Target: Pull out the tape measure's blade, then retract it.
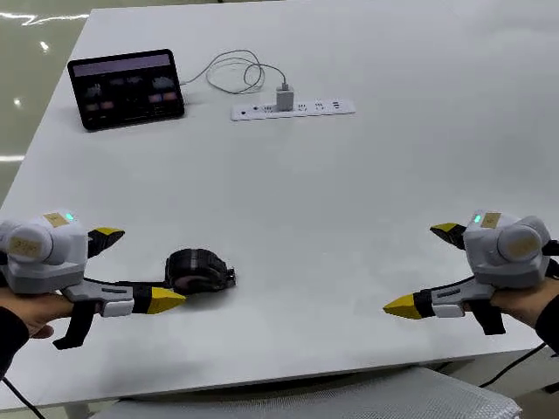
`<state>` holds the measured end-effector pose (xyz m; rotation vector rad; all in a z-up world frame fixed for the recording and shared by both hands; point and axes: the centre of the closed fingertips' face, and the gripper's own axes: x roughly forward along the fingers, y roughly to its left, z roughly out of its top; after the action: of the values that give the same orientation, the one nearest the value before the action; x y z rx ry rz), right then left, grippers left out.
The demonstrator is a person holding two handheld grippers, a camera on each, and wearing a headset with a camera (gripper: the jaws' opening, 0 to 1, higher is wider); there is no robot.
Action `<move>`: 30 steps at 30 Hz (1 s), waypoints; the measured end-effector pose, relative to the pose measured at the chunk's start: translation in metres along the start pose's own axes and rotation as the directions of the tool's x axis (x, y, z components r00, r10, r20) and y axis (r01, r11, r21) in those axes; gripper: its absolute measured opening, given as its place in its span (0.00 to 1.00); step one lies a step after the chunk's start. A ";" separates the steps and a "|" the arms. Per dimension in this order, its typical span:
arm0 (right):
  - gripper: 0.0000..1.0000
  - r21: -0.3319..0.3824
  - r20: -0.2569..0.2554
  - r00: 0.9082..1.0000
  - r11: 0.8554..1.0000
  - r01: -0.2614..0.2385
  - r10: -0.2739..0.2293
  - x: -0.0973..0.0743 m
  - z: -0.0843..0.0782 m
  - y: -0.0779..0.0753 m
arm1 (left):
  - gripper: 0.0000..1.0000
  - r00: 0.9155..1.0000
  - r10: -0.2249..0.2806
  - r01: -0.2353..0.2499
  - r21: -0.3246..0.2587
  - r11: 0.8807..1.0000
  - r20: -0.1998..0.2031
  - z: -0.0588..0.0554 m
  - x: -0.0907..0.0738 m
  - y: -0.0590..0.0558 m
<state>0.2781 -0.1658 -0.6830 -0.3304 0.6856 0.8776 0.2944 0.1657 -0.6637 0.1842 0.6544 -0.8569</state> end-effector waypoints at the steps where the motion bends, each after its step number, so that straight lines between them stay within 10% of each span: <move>1: 1.00 -0.003 -0.004 1.000 1.000 -0.002 0.002 0.001 0.000 0.000 | 0.99 1.000 -0.004 0.004 0.005 1.000 -0.001 0.001 0.001 0.000; 13: 1.00 -0.034 -0.002 0.999 0.999 -0.039 0.039 0.011 0.016 0.007 | 0.96 0.998 -0.054 0.056 0.084 0.995 -0.030 0.006 0.013 -0.003; 30: 0.99 -0.105 -0.012 0.996 0.990 -0.093 0.092 0.031 0.039 0.016 | 0.83 0.982 -0.131 0.160 0.238 0.958 -0.133 0.010 0.027 -0.006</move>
<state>0.2955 -0.1175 -0.6751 -0.3991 0.6666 1.0039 0.3074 0.1404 -0.6714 0.4187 0.6739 -1.0762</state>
